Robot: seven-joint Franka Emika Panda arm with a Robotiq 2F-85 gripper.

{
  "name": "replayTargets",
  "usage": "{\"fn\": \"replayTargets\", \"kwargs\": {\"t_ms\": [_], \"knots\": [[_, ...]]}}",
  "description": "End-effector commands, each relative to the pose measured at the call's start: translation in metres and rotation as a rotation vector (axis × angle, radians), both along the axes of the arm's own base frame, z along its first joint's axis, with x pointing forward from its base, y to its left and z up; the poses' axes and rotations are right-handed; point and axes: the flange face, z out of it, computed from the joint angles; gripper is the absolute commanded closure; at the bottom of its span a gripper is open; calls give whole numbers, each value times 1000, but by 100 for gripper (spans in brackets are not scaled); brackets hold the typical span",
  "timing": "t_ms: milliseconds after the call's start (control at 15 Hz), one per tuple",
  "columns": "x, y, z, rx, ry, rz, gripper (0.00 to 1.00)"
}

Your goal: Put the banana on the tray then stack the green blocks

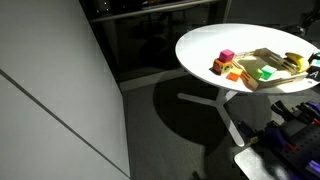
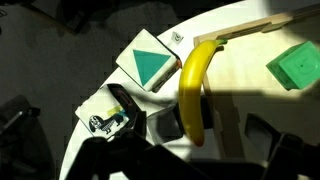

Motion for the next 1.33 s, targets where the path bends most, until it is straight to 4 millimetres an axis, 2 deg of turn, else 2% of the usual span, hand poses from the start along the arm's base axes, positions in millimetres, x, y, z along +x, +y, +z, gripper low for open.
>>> {"fn": "replayTargets", "kwargs": {"t_ms": [0,467,1267], "knots": [[7,-16,-5,-1,-51,-21,0],[7,-32,-27,-24,-49,-42,0],[-20,-62,-64,-34,61,-67,0]]}}
